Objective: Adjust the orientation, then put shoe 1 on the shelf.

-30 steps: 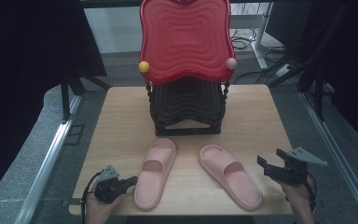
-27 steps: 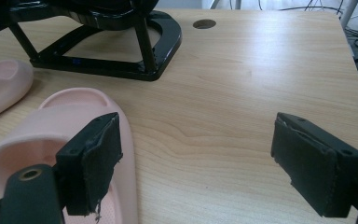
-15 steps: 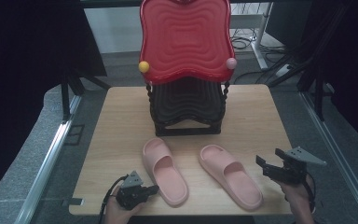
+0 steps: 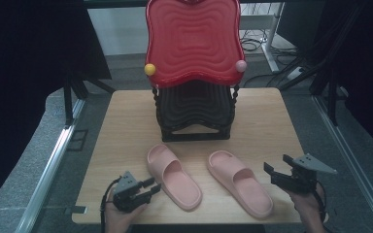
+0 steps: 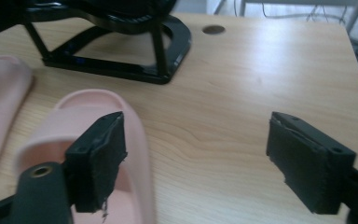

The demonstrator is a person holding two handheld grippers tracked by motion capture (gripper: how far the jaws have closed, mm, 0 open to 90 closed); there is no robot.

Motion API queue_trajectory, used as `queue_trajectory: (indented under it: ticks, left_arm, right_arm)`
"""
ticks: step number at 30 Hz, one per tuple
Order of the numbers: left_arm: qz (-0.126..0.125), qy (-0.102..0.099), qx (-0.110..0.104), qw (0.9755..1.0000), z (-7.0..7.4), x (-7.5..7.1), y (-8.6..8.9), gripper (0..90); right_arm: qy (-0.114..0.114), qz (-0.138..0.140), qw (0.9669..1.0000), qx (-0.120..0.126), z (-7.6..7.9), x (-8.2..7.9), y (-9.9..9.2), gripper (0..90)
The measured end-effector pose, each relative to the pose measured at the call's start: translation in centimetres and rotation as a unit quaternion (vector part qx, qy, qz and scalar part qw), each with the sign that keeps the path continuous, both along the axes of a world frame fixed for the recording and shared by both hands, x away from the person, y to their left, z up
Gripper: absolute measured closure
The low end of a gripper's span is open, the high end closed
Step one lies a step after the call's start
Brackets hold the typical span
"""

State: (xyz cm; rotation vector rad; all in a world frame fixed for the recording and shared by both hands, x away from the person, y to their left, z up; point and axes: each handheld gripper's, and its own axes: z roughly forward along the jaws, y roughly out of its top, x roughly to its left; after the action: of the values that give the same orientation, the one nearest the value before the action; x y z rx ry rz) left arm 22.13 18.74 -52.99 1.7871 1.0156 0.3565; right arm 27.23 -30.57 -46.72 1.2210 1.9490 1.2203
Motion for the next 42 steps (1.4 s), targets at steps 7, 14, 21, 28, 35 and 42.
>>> queue_trajectory:
  ticks: [7,14,21,28,35,42]
  left_arm:
    - [0.07,-0.031,-0.007,0.997,2.5,2.7,1.7,28.5]
    - [0.085,-0.016,-0.015,0.9962,2.2,3.3,2.6,24.0]
    - [0.097,-0.013,-0.019,0.995,1.9,3.2,3.5,23.7]
    - [0.1,-0.005,-0.024,0.9947,1.4,3.1,4.1,23.4]
    - [0.109,0.006,-0.045,0.993,0.8,3.0,5.1,23.4]
    - [0.108,0.006,-0.051,0.9929,0.8,2.8,5.4,23.3]
  right_arm:
    - [-0.018,0.06,0.998,-0.005,0.9,-1.5,3.7,33.9]
    - [-0.005,0.117,0.9929,-0.021,0.5,-1.8,7.8,43.1]
    - [0.028,0.172,0.9838,-0.043,-0.4,-1.1,12.3,47.2]
    - [0.06,0.212,0.9735,-0.06,-2.1,-0.5,17.4,51.3]
    - [0.076,0.198,0.9766,-0.033,-4.4,1.3,21.3,59.5]
    - [0.081,0.179,0.98,-0.031,-5.6,2.7,23.3,63.8]
